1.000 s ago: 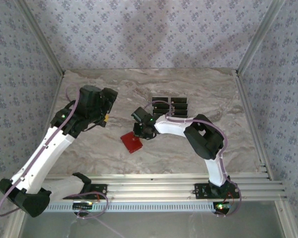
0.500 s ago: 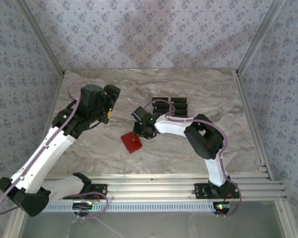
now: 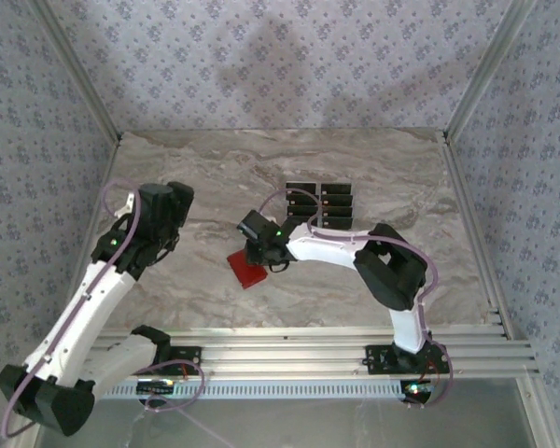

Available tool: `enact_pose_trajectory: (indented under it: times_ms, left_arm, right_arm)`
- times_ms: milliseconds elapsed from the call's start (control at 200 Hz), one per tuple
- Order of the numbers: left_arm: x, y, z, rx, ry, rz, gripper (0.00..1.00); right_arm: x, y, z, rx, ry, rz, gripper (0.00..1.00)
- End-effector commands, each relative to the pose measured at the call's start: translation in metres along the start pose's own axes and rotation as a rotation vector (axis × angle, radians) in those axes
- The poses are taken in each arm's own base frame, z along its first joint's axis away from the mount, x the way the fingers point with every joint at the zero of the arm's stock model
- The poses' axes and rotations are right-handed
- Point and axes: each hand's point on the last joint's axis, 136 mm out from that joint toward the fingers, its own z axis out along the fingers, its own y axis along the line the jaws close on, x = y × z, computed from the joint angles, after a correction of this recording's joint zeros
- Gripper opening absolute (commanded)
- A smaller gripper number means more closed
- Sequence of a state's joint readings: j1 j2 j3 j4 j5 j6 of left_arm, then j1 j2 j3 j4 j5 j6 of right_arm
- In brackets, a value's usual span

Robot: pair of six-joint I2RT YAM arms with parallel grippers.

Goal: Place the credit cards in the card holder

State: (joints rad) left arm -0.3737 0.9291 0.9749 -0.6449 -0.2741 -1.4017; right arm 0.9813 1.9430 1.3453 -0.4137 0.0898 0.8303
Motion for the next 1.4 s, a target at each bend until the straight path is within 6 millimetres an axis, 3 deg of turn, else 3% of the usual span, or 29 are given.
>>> enact_pose_trajectory:
  times_ms: [0,195,600,1394]
  left_arm:
    - [-0.013,0.013,0.002,0.018,-0.040,0.016,1.00]
    - [-0.016,0.038,0.018,-0.029,0.004,0.076,1.00]
    - [-0.016,0.059,0.054,-0.046,0.161,0.053,1.00]
    - [-0.001,0.063,0.074,-0.038,0.255,0.056,1.00]
  right_arm:
    - [-0.002,-0.001,-0.018,0.058,-0.035,-0.105,0.45]
    - [0.000,0.008,-0.021,0.111,-0.025,-0.259,0.45]
    - [0.010,0.019,0.001,0.175,0.033,-0.434,0.42]
    - [0.016,0.011,0.023,0.260,0.058,-0.500,0.35]
